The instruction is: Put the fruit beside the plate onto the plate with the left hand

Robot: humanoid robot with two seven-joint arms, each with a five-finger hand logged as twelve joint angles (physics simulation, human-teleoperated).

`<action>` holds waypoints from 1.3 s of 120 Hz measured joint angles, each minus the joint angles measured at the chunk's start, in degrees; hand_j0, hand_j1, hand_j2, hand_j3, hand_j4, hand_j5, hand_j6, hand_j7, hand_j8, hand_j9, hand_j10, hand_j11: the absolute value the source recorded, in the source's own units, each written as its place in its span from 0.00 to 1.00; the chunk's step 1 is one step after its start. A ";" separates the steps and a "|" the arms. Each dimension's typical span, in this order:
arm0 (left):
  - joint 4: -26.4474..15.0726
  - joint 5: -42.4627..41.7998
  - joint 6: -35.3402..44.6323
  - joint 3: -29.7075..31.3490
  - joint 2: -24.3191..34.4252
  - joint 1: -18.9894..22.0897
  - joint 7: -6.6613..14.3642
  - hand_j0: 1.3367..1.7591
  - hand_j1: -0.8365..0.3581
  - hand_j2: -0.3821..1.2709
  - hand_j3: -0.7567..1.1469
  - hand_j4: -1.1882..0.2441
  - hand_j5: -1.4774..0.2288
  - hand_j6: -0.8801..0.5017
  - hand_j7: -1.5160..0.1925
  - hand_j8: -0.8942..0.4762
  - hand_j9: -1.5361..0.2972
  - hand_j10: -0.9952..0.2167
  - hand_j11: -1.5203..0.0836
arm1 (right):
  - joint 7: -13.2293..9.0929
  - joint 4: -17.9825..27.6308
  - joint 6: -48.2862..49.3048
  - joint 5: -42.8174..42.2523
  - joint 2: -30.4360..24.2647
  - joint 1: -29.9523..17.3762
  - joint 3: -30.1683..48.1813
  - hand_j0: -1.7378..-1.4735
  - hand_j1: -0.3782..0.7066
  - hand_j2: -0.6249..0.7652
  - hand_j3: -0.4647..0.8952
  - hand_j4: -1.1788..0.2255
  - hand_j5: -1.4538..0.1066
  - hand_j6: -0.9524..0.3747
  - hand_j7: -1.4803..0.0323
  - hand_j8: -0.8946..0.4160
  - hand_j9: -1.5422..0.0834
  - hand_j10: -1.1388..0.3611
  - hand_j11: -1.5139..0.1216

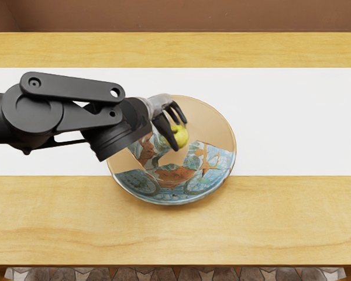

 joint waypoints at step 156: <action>-1.12 7.77 -63.56 -95.16 23.19 78.17 -4.76 0.76 0.74 0.26 0.40 0.66 0.68 0.46 0.70 0.47 0.66 0.62 0.75 | -0.43 0.26 -0.39 0.05 0.00 -2.69 -0.26 0.30 0.07 0.44 0.34 0.81 0.90 0.69 0.95 0.65 0.92 0.73 0.90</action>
